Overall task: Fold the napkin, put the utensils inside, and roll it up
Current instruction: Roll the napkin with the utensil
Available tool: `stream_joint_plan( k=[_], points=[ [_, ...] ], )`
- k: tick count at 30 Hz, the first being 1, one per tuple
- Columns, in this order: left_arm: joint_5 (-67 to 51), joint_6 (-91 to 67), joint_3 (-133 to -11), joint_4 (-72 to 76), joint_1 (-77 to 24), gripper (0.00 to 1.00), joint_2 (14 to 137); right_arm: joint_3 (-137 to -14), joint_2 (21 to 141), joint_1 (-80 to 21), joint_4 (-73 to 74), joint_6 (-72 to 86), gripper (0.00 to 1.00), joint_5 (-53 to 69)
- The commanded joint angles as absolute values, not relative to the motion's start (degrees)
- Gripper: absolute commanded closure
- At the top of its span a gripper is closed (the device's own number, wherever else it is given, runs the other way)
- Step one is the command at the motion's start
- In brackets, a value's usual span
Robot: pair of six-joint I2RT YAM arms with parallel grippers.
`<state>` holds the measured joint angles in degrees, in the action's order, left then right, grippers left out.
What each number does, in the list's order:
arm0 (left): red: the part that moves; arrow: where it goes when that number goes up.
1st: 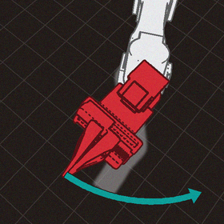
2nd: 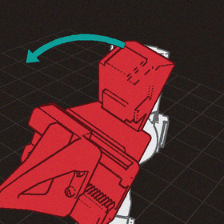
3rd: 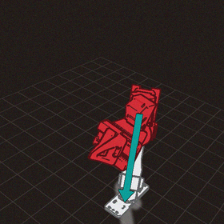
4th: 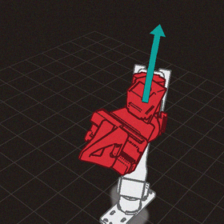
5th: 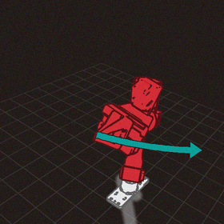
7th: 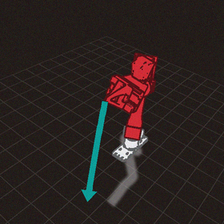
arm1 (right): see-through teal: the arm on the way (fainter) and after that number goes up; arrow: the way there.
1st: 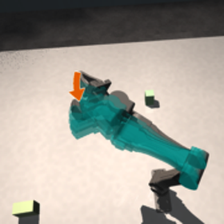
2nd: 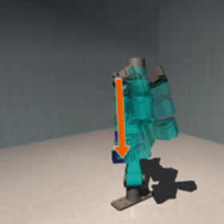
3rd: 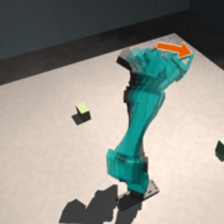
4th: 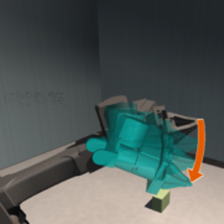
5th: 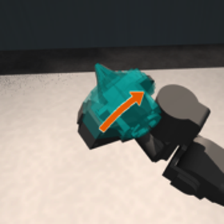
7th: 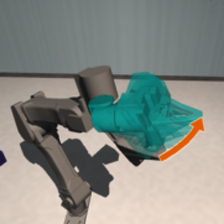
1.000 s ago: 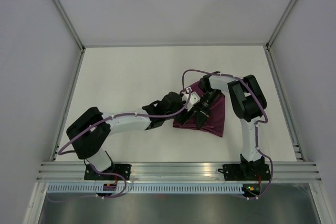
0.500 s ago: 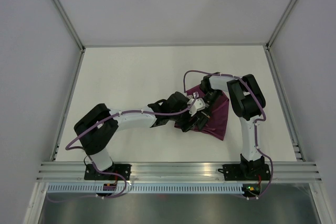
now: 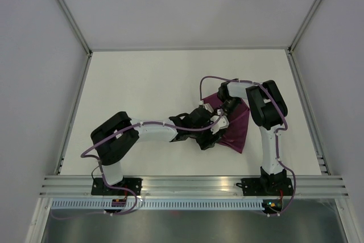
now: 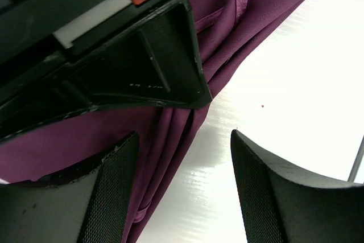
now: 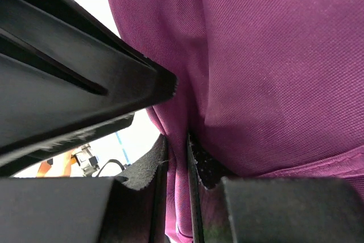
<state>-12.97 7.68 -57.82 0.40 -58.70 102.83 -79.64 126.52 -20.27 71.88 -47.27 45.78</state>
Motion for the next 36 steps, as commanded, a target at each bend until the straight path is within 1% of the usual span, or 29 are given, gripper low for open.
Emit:
stream_joint_plan(
  k=[1, 8, 13, 16, 17, 19, 20, 22, 23, 25, 26, 27, 29, 30, 32, 34, 35, 36],
  points=[
    [-11.5, 10.9, -60.7, 1.8, -59.9, 0.30, 104.4, -78.9, 130.4, -20.0, 60.4, -51.8, 0.92, 35.6],
    [-10.0, 11.8, -61.9, 1.7, -60.6, 0.31, 106.4, -79.5, 130.9, -19.9, 60.6, -51.5, 0.92, 35.6],
    [-9.1, 12.1, -62.1, 1.8, -60.7, 0.35, 108.0, -79.9, 131.3, -19.9, 60.7, -51.3, 0.93, 35.4],
    [-9.1, 12.0, -62.1, 2.0, -60.7, 0.44, 108.8, -80.0, 131.3, -19.9, 60.7, -51.3, 0.93, 35.5],
    [-9.1, 11.8, -62.1, 2.1, -60.7, 0.49, 108.8, -80.0, 131.3, -20.0, 60.7, -51.2, 0.93, 35.5],
    [-9.1, 11.6, -62.1, 2.1, -60.7, 0.54, 109.1, -80.0, 131.3, -19.9, 60.7, -51.2, 0.93, 35.5],
    [-9.1, 11.2, -62.1, 2.1, -60.7, 0.60, 109.2, -80.1, 131.3, -19.9, 60.7, -51.2, 0.93, 35.5],
    [-9.1, 10.9, -61.9, 2.0, -60.7, 0.66, 109.3, -80.1, 131.2, -19.9, 60.7, -51.1, 0.93, 35.5],
    [-9.2, 10.2, -61.9, 1.6, -60.7, 0.73, 109.4, -80.1, 131.2, -19.9, 60.6, -51.0, 0.93, 35.4],
    [-9.8, 9.3, -61.4, 1.4, -60.7, 0.79, 109.4, -80.2, 130.8, -19.8, 60.1, -50.5, 0.93, 35.3],
    [-10.0, 8.4, -61.3, 1.4, -60.7, 0.84, 109.4, -79.9, 130.6, -19.7, 59.7, -49.8, 0.93, 35.2],
    [-10.1, 7.8, -60.8, 1.5, -60.7, 0.87, 109.3, -79.9, 130.0, -19.6, 59.2, -49.4, 0.92, 35.0],
    [-10.1, 6.5, -60.6, 1.4, -60.7, 0.92, 109.1, -79.9, 129.3, -19.4, 58.0, -48.6, 0.91, 34.4],
    [-10.4, 6.2, -60.3, 1.4, -60.7, 0.93, 109.0, -79.9, 128.5, -19.4, 57.3, -47.6, 0.90, 33.6],
    [-10.3, 5.6, -60.4, 1.1, -60.7, 0.97, 109.5, -79.6, 127.6, -19.2, 55.9, -47.1, 0.87, 33.0],
    [-10.5, 5.2, -60.6, 0.8, -60.6, 0.98, 109.8, -79.7, 126.5, -18.7, 56.0, -47.0, 0.84, 33.3],
    [-10.6, 4.8, -60.7, 0.7, -60.6, 0.98, 109.9, -79.6, 126.1, -18.5, 56.0, -47.0, 0.80, 33.5],
    [-10.8, 4.7, -61.1, 0.6, -60.5, 0.98, 110.4, -79.5, 125.2, -18.5, 56.0, -47.0, 0.79, 33.7]
  ],
)
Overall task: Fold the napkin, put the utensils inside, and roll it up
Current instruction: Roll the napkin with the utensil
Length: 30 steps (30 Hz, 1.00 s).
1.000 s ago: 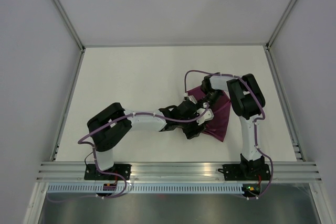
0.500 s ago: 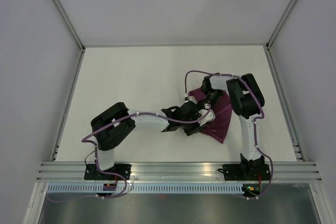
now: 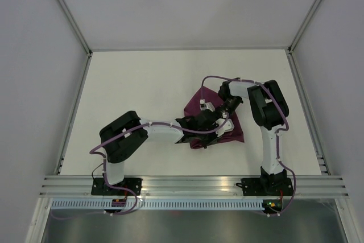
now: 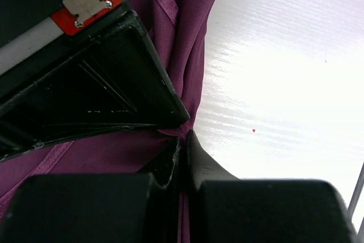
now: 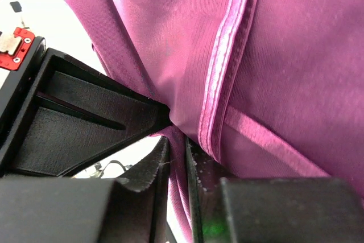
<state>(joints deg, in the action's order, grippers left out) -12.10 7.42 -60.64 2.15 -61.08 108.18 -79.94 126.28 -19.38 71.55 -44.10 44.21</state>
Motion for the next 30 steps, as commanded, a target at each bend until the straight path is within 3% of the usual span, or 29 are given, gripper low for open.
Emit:
stream_joint_plan(
  k=[1, 8, 11, 21, 30],
  points=[
    [-11.5, 4.4, -61.4, 0.4, -60.4, 0.98, 110.7, -79.5, 124.6, -18.1, 55.7, -47.0, 0.78, 33.9],
    [-19.5, 1.3, -62.9, -1.4, -56.4, 0.98, 112.2, -79.1, 119.4, -16.0, 54.6, -45.9, 0.53, 35.7],
    [-24.7, 0.6, -63.3, -1.9, -54.3, 0.98, 113.1, -78.7, 116.6, -15.3, 54.3, -45.6, 0.48, 36.9],
    [-39.2, -3.8, -68.6, -6.0, -47.6, 0.98, 119.4, -70.1, 104.9, -11.3, 39.8, -41.8, 0.46, 36.4],
    [-47.8, -6.7, -70.7, -7.6, -42.7, 0.98, 123.8, -52.4, 89.8, -10.5, 19.4, -42.8, 0.44, 30.8]
  ],
)
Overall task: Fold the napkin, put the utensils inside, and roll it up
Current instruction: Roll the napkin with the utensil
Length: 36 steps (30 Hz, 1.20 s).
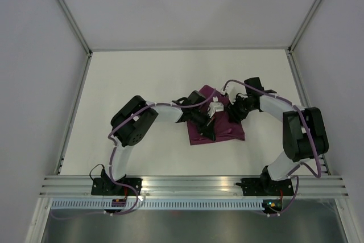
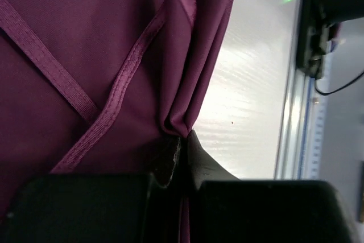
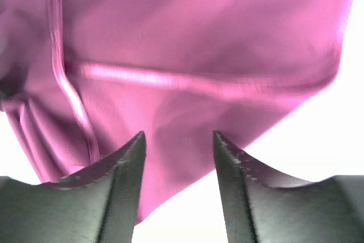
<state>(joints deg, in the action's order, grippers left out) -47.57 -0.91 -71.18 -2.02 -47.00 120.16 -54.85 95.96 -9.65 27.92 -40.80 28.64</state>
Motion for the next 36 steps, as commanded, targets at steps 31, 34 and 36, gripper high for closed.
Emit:
stream_joint_plan(
  k=[31, 34, 36],
  points=[
    [-53.3, -8.1, -75.1, -16.4, -37.6, 0.98, 131.7, -35.4, 72.0, -19.8, 16.4, -61.0, 0.42, 34.4],
    [-52.8, -7.5, -76.1, -18.1, -37.5, 0.98, 132.4, -33.3, 72.1, -24.2, 13.3, -61.0, 0.42, 32.1],
    [-52.4, -7.1, -76.6, -19.4, -37.4, 0.98, 132.9, -32.7, 72.3, -27.6, 11.1, -60.7, 0.43, 30.2]
  ],
)
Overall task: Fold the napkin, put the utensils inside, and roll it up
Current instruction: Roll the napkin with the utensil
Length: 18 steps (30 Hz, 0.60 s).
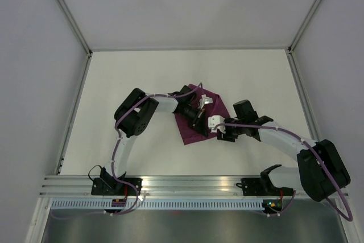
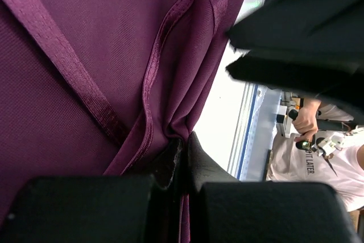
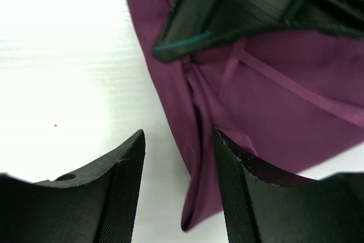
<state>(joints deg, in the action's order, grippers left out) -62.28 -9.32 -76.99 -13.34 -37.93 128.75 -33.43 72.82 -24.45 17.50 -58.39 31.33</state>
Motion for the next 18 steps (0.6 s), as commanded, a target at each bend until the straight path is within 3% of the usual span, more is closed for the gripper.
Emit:
stream_joint_plan(
  k=[1, 18],
  points=[
    [-52.3, -7.0, -76.6, -19.5, -37.5, 0.98, 133.1, -31.7, 72.5, -28.4, 10.1, -60.7, 0.43, 29.6],
    [-52.1, -5.5, -77.4, -22.5, -37.2, 0.98, 134.1, -33.5, 79.4, -37.1, 8.2, -62.8, 0.43, 24.2]
  ],
)
